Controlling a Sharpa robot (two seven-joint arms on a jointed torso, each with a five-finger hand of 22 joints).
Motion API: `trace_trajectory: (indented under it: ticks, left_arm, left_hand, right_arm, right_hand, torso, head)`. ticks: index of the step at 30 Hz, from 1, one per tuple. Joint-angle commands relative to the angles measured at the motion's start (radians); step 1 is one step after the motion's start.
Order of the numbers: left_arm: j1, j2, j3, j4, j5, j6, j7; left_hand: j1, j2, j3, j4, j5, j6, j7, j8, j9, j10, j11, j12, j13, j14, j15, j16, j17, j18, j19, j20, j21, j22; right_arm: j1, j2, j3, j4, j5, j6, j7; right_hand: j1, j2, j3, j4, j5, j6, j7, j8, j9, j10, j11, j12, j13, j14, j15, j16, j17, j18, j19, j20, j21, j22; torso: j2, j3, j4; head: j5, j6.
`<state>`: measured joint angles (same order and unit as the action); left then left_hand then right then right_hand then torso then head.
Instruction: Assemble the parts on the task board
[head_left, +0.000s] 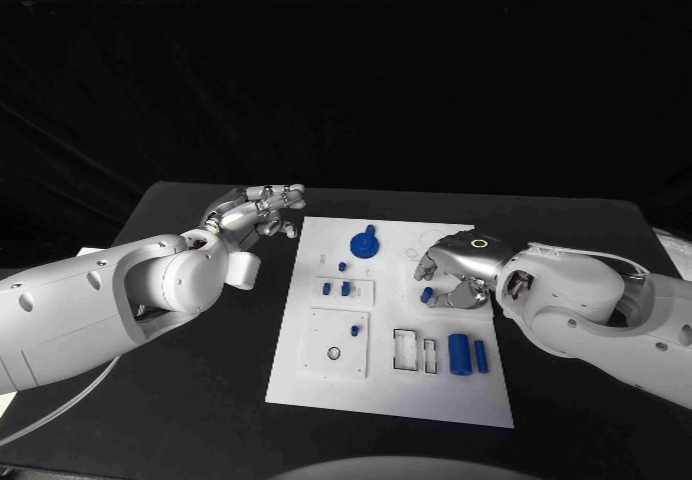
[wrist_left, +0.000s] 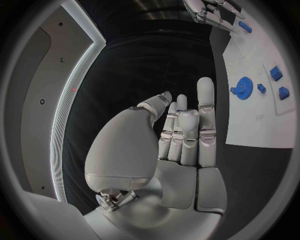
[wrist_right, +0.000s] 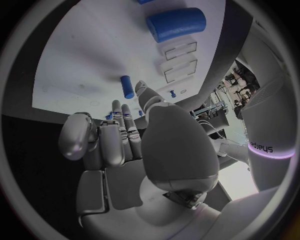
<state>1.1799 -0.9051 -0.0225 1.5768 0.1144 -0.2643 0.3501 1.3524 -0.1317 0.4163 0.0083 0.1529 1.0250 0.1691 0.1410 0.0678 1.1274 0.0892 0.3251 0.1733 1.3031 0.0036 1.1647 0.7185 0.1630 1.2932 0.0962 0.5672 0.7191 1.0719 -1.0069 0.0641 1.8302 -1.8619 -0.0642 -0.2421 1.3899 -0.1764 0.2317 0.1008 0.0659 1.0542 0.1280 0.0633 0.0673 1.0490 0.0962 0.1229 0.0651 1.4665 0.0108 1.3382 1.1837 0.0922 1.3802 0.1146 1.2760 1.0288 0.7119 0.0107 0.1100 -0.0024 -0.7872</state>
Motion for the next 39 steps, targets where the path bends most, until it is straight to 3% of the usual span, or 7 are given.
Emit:
trace_trajectory:
  ticks: [1,7,14,35,39]
  left_arm:
    - [0.001,0.001,0.001,0.001,0.003,0.019,0.006]
    - [0.001,0.001,0.001,0.000,0.003,0.020,0.006]
    - [0.001,0.002,0.001,-0.001,0.003,0.020,0.005]
    - [0.001,0.001,0.000,-0.002,0.003,0.019,0.004]
    - [0.001,0.002,0.000,-0.003,0.003,0.019,0.003]
  left_hand:
    - [0.003,0.008,-0.008,0.000,0.000,-0.008,0.000,0.000,0.000,-0.007,-0.003,0.002,0.001,-0.008,-0.002,-0.002,-0.001,0.017,-0.003,0.001,-0.004,-0.001]
    - [0.003,0.008,-0.008,0.000,0.000,-0.008,0.000,0.000,0.000,-0.007,-0.003,0.002,0.001,-0.008,-0.002,-0.002,-0.001,0.017,-0.003,0.001,-0.004,-0.001]
    - [0.003,0.008,-0.008,0.000,0.000,-0.008,0.000,0.000,0.000,-0.007,-0.003,0.002,0.001,-0.008,-0.002,-0.002,-0.001,0.017,-0.003,0.001,-0.004,-0.001]
    - [0.005,0.010,-0.009,-0.001,0.000,-0.008,-0.001,0.002,0.000,-0.010,-0.003,0.008,0.003,-0.008,-0.002,0.000,0.000,0.017,-0.003,0.002,-0.005,-0.002]
    - [0.005,0.010,-0.009,-0.001,0.000,-0.008,-0.001,0.002,0.000,-0.010,-0.003,0.008,0.003,-0.008,-0.002,0.000,0.000,0.017,-0.003,0.002,-0.005,-0.002]
  right_arm:
    - [-0.002,0.000,0.000,-0.001,-0.019,0.040,-0.013]
    - [-0.003,0.002,-0.001,-0.006,-0.019,0.036,-0.012]
    - [-0.009,0.009,-0.001,-0.012,-0.018,0.038,-0.008]
    - [-0.020,0.024,-0.001,-0.022,-0.010,0.062,0.000]
    - [-0.021,0.024,-0.001,-0.022,-0.009,0.039,0.000]
  right_hand:
    - [0.013,0.004,-0.006,0.003,0.006,0.006,-0.005,0.002,0.002,0.006,-0.006,0.008,0.001,0.035,-0.008,-0.003,-0.002,0.012,0.004,-0.007,-0.004,-0.001]
    - [0.040,0.037,0.012,0.005,-0.005,0.018,-0.002,0.003,0.003,0.028,-0.013,0.021,0.000,0.037,-0.013,-0.002,-0.001,0.011,0.007,-0.011,-0.004,-0.001]
    - [0.069,0.078,0.083,0.011,-0.012,0.049,-0.001,0.007,0.005,0.097,-0.025,0.025,0.000,0.039,-0.024,0.004,0.005,0.009,0.014,-0.020,0.000,0.007]
    - [0.065,0.063,0.128,0.016,-0.013,0.073,-0.003,0.007,0.007,0.145,-0.032,0.002,-0.001,0.041,-0.029,0.008,0.008,0.008,0.018,-0.028,0.003,0.010]
    - [0.064,0.071,0.145,0.019,-0.012,0.097,-0.004,0.015,0.011,0.164,-0.034,-0.002,0.001,0.042,-0.031,0.011,0.011,0.008,0.020,-0.029,0.005,0.014]
  torso:
    - [0.000,0.0005,-0.0007]
    - [0.000,0.0004,-0.0003]
    - [0.001,0.0006,0.0006]
    - [0.001,0.0002,-0.0001]
    - [0.001,0.0004,-0.0001]
  head:
    - [0.000,0.001]
    - [-0.002,0.002]
    - [-0.002,0.000]
    - [0.001,-0.011]
    - [0.001,-0.012]
